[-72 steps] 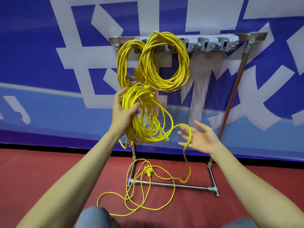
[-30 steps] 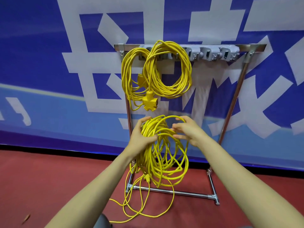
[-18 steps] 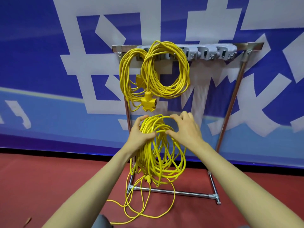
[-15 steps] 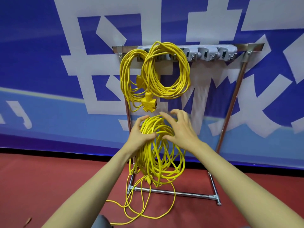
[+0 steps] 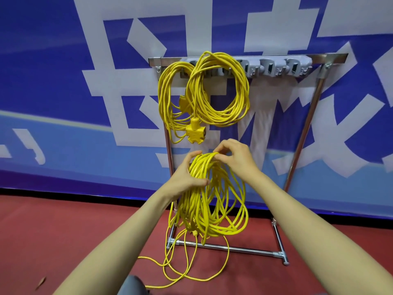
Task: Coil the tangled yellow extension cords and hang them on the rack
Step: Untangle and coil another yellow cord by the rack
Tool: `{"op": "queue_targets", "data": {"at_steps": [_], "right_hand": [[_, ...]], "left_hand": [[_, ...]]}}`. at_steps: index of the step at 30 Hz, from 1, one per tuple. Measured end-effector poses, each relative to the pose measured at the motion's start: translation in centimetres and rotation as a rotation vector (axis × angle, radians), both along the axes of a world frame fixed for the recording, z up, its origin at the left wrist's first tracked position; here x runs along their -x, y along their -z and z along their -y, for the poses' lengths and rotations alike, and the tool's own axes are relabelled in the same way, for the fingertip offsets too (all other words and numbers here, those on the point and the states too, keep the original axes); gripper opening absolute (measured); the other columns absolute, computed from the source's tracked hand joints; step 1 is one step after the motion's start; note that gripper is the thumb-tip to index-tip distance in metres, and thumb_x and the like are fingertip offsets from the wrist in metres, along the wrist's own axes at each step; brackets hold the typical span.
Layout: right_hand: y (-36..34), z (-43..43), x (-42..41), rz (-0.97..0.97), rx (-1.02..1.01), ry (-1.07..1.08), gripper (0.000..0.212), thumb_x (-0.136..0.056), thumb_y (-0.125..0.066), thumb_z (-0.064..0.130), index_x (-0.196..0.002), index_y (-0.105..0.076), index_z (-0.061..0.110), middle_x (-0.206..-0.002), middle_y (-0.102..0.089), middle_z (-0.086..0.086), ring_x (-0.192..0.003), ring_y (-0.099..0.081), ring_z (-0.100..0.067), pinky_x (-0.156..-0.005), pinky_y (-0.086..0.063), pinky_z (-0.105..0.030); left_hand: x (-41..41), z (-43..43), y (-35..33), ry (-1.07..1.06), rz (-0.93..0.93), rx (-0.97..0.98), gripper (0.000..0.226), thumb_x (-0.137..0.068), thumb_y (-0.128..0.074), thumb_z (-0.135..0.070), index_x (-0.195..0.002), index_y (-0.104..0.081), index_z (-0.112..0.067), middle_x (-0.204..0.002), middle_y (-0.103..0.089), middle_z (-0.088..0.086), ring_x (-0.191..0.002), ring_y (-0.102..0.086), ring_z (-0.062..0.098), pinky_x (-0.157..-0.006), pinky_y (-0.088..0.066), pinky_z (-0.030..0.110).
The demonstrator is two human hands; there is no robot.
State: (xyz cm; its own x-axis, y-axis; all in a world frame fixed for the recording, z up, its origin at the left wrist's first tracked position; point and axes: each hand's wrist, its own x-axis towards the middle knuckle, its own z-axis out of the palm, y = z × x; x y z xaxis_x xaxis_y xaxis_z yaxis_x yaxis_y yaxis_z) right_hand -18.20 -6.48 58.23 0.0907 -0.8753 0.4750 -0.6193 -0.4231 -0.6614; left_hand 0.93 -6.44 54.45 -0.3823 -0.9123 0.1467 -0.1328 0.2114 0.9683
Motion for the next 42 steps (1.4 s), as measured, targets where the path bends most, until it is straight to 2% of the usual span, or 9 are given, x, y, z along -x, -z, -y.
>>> {"op": "queue_targets", "data": {"at_steps": [4, 8, 14, 19, 22, 25, 31, 36, 42], "right_hand": [[-0.2, 0.2, -0.4, 0.125, -0.048, 0.026, 0.006, -0.08, -0.071, 0.018, -0.083, -0.069, 0.013, -0.088, -0.066, -0.002, -0.082, -0.061, -0.012, -0.066, -0.047, -0.017], [0.2, 0.8, 0.1, 0.172, -0.103, 0.085, 0.009, -0.081, -0.071, 0.019, -0.088, -0.07, 0.013, -0.088, -0.068, -0.002, -0.085, -0.063, -0.015, -0.069, -0.048, -0.02], [2.0, 0.1, 0.5, -0.042, -0.081, 0.015, 0.047, -0.087, -0.063, 0.019, -0.133, -0.05, 0.021, -0.132, -0.048, 0.001, -0.124, -0.042, -0.012, -0.099, -0.031, -0.02], [5.8, -2.9, 0.1, -0.003, 0.187, 0.043, 0.018, -0.087, -0.06, 0.032, -0.091, -0.061, 0.015, -0.089, -0.056, 0.005, -0.081, -0.056, -0.011, -0.075, -0.048, -0.029], [7.6, -4.2, -0.6, -0.211, -0.014, 0.035, 0.04, -0.087, -0.052, 0.054, -0.073, -0.065, 0.019, -0.069, -0.057, 0.006, -0.072, -0.059, -0.017, -0.066, -0.048, -0.034], [9.8, -4.4, -1.8, -0.457, -0.419, 0.046, 0.053, -0.084, -0.046, 0.069, -0.086, -0.071, 0.022, -0.084, -0.067, 0.003, -0.094, -0.062, -0.022, -0.071, -0.044, -0.03], [13.1, -2.9, -4.6, -0.04, -0.609, 0.191, 0.099, -0.07, -0.07, 0.061, -0.141, -0.033, 0.003, -0.142, -0.04, -0.012, -0.135, -0.035, -0.028, -0.107, -0.034, -0.036], [14.7, -1.5, -4.7, 0.116, -0.574, 0.082, 0.008, -0.086, -0.065, 0.018, -0.09, -0.059, 0.015, -0.104, -0.067, -0.01, -0.107, -0.06, -0.026, -0.073, -0.035, -0.021], [16.5, -1.4, -4.3, 0.205, -0.566, -0.181, 0.064, -0.069, -0.083, 0.013, -0.123, -0.052, 0.027, -0.125, -0.046, 0.007, -0.121, -0.041, -0.003, -0.094, -0.028, -0.01]], "left_hand": [[0.6, -0.3, 0.1, 0.003, 0.018, 0.024, 0.082, -0.066, -0.084, -0.001, -0.131, -0.043, -0.03, -0.114, -0.062, 0.001, -0.093, -0.067, 0.008, -0.083, -0.052, 0.025], [0.7, -0.1, 0.6, -0.049, -0.003, 0.057, 0.067, -0.076, -0.078, -0.003, -0.127, -0.048, -0.033, -0.109, -0.062, 0.0, -0.083, -0.066, 0.008, -0.078, -0.053, 0.03], [0.7, 0.5, 1.1, -0.216, -0.11, 0.028, 0.075, -0.069, -0.082, -0.008, -0.132, -0.046, -0.029, -0.116, -0.06, 0.004, -0.1, -0.066, 0.019, -0.084, -0.056, 0.032], [0.8, 1.3, 0.3, -0.325, -0.209, 0.019, 0.084, -0.066, -0.087, -0.01, -0.135, -0.042, -0.025, -0.121, -0.057, 0.004, -0.11, -0.063, 0.023, -0.089, -0.056, 0.036], [0.8, 1.4, -0.4, -0.375, -0.299, 0.013, 0.091, -0.057, -0.09, -0.016, -0.133, -0.041, -0.028, -0.127, -0.058, 0.012, -0.112, -0.063, 0.027, -0.093, -0.054, 0.045], [0.9, 1.6, -1.4, -0.415, -0.364, 0.031, 0.089, -0.062, -0.087, -0.011, -0.135, -0.038, -0.026, -0.129, -0.056, 0.015, -0.112, -0.063, 0.028, -0.096, -0.051, 0.052], [0.8, 2.1, -4.4, -0.411, -0.459, 0.104, 0.093, -0.053, -0.092, -0.027, -0.131, -0.042, -0.032, -0.135, -0.053, 0.012, -0.119, -0.059, 0.029, -0.101, -0.047, 0.053], [-0.1, 2.0, -7.2, -0.324, -0.621, 0.055, 0.084, -0.067, -0.085, -0.005, -0.136, -0.041, -0.021, -0.135, -0.052, 0.023, -0.109, -0.063, 0.034, -0.083, -0.058, 0.044], [-0.5, 0.9, -10.0, -0.224, -0.68, -0.002, 0.076, -0.077, -0.071, 0.009, -0.14, -0.038, -0.015, -0.133, -0.053, 0.023, -0.101, -0.066, 0.032, -0.073, -0.059, 0.043]]}}
